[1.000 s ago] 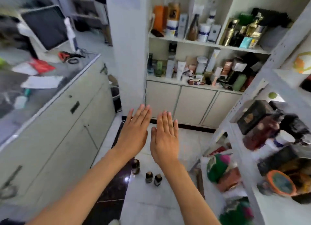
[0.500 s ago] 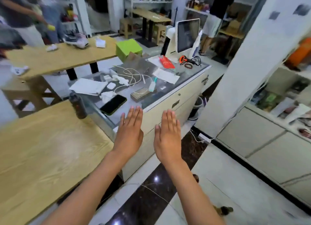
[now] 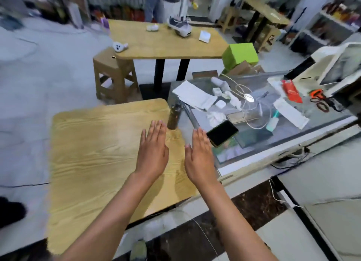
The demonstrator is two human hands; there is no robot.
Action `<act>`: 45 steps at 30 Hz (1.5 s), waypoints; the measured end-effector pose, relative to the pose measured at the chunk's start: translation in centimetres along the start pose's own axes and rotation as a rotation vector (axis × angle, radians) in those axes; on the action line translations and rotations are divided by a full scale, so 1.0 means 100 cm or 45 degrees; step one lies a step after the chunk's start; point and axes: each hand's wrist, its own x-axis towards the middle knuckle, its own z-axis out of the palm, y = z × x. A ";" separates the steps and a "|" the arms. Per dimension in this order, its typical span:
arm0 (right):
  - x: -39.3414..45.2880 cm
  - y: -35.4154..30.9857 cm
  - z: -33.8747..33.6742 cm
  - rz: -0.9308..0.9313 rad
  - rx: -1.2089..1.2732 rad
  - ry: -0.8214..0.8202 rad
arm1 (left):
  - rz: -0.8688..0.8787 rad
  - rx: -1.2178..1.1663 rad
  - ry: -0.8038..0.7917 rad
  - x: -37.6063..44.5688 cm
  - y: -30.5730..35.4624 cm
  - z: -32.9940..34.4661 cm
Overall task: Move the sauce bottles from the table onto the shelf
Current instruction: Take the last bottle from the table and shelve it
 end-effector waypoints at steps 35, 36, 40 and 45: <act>0.234 0.042 0.098 0.088 0.589 -0.134 | -0.550 -0.016 -0.512 0.125 -0.047 0.107; 0.227 0.042 0.094 0.133 0.649 -0.120 | -0.542 -0.024 -0.509 0.120 -0.048 0.105; 0.196 0.028 0.064 0.361 0.815 -0.004 | -0.508 -0.100 -0.505 0.105 -0.057 0.093; 0.140 0.016 0.017 0.654 1.124 0.323 | -0.434 -0.402 -0.530 0.087 -0.048 0.079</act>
